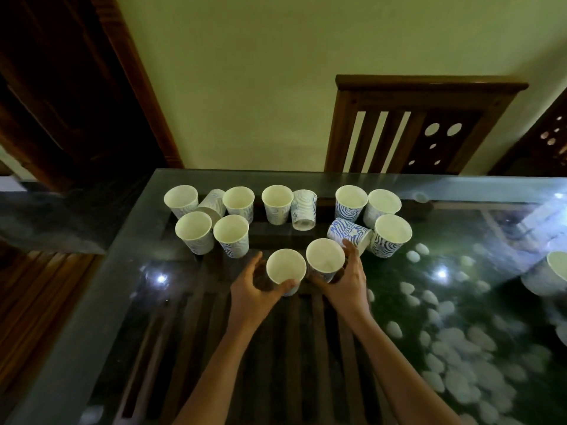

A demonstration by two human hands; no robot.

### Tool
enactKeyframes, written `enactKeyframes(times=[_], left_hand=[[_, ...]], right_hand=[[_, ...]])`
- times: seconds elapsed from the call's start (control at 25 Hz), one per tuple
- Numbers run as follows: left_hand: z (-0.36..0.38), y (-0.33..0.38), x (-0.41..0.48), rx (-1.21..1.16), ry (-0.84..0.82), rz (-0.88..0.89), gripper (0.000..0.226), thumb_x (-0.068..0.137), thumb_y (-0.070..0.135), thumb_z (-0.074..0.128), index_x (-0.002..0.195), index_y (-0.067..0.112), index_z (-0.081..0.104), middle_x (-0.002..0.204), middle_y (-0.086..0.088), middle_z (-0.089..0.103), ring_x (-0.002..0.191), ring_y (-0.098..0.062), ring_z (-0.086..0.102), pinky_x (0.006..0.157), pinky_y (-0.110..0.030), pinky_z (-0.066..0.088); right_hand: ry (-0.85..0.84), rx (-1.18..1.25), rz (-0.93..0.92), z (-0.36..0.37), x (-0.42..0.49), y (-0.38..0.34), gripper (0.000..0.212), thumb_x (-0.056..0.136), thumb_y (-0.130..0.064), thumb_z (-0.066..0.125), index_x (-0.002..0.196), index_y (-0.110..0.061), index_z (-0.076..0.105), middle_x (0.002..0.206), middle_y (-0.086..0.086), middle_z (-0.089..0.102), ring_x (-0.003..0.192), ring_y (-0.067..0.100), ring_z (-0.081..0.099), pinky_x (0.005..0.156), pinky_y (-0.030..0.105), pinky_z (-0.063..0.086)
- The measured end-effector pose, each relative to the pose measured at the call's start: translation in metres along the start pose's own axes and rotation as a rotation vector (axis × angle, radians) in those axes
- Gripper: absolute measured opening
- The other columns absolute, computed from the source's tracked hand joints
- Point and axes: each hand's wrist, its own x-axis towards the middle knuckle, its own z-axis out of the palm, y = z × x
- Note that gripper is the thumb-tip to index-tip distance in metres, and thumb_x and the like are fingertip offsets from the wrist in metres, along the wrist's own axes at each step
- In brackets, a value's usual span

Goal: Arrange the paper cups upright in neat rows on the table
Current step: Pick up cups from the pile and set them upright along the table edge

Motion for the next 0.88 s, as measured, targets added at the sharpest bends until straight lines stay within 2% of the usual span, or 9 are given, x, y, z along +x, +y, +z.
enactKeyframes(times=[0.08,0.2,0.36,0.48,0.56,0.64,0.72,0.8,0.88], left_hand=[[0.004,-0.009,-0.003,0.035,-0.055,0.043,0.097,0.053,0.04,0.083,0.136,0.011,0.041,0.133,0.001,0.05,0.122,-0.012,0.047,0.1,-0.028,0.042],[0.009,-0.012,0.0,0.06,-0.046,0.092,0.086,0.055,0.031,0.086,0.13,0.009,0.048,0.131,-0.004,0.054,0.121,-0.014,0.049,0.097,-0.023,0.041],[0.014,-0.001,-0.007,0.055,0.022,0.137,0.073,0.059,0.023,0.086,0.122,0.004,0.054,0.122,-0.005,0.059,0.108,-0.008,0.052,0.086,-0.008,0.038],[0.023,0.012,-0.018,0.056,0.058,0.175,0.068,0.056,0.021,0.088,0.116,0.006,0.058,0.113,-0.003,0.063,0.101,-0.007,0.055,0.081,-0.005,0.038],[0.041,0.023,-0.028,0.07,0.06,0.221,0.065,0.055,0.02,0.089,0.111,0.005,0.06,0.11,-0.007,0.066,0.097,-0.009,0.058,0.079,-0.008,0.04],[0.062,0.036,-0.038,0.068,0.036,0.243,0.064,0.055,0.021,0.089,0.111,0.006,0.061,0.11,-0.008,0.066,0.098,-0.013,0.06,0.081,-0.013,0.043],[0.091,0.054,-0.051,0.049,-0.047,0.221,0.066,0.057,0.024,0.088,0.114,0.01,0.059,0.113,-0.002,0.064,0.103,-0.014,0.06,0.084,-0.021,0.046],[0.125,0.07,-0.063,0.029,-0.133,0.226,0.069,0.058,0.029,0.087,0.119,0.012,0.057,0.116,0.001,0.062,0.108,-0.013,0.058,0.088,-0.026,0.047],[0.163,0.09,-0.076,0.032,-0.186,0.262,0.075,0.059,0.037,0.085,0.123,0.011,0.054,0.122,-0.003,0.06,0.113,-0.017,0.056,0.095,-0.029,0.044]], right_hand=[[-0.024,0.01,-0.021,0.005,0.003,0.003,0.094,0.061,-0.029,0.086,0.137,-0.02,0.032,0.135,0.002,0.047,0.125,0.019,0.045,0.103,0.04,0.038],[-0.008,0.016,-0.01,0.009,0.003,0.005,0.085,0.062,-0.026,0.085,0.133,-0.019,0.038,0.131,0.002,0.052,0.122,0.021,0.048,0.102,0.045,0.041],[0.04,0.031,-0.011,-0.003,-0.006,0.005,0.075,0.063,-0.025,0.085,0.125,-0.017,0.045,0.123,0.0,0.056,0.11,0.012,0.051,0.091,0.029,0.042],[0.103,0.058,0.011,-0.027,-0.02,0.009,0.07,0.063,-0.023,0.085,0.122,-0.017,0.047,0.118,-0.002,0.057,0.106,0.009,0.051,0.088,0.027,0.042],[0.162,0.069,0.003,-0.053,-0.033,0.018,0.067,0.062,-0.02,0.085,0.119,-0.015,0.05,0.112,-0.004,0.058,0.103,0.012,0.055,0.084,0.024,0.044],[0.191,0.06,0.01,-0.08,-0.043,0.027,0.066,0.061,-0.018,0.086,0.118,-0.014,0.051,0.108,-0.008,0.055,0.1,0.011,0.055,0.079,0.011,0.041],[0.226,0.064,0.042,-0.116,-0.055,0.04,0.068,0.061,-0.018,0.086,0.118,-0.016,0.049,0.11,-0.009,0.054,0.101,0.008,0.054,0.075,-0.001,0.037],[0.267,0.071,0.074,-0.154,-0.065,0.052,0.069,0.062,-0.019,0.085,0.119,-0.02,0.046,0.113,-0.009,0.052,0.102,0.004,0.051,0.074,-0.004,0.036],[0.319,0.073,0.103,-0.192,-0.074,0.067,0.067,0.064,-0.02,0.084,0.117,-0.027,0.043,0.113,-0.011,0.051,0.102,0.002,0.049,0.076,0.0,0.037]])
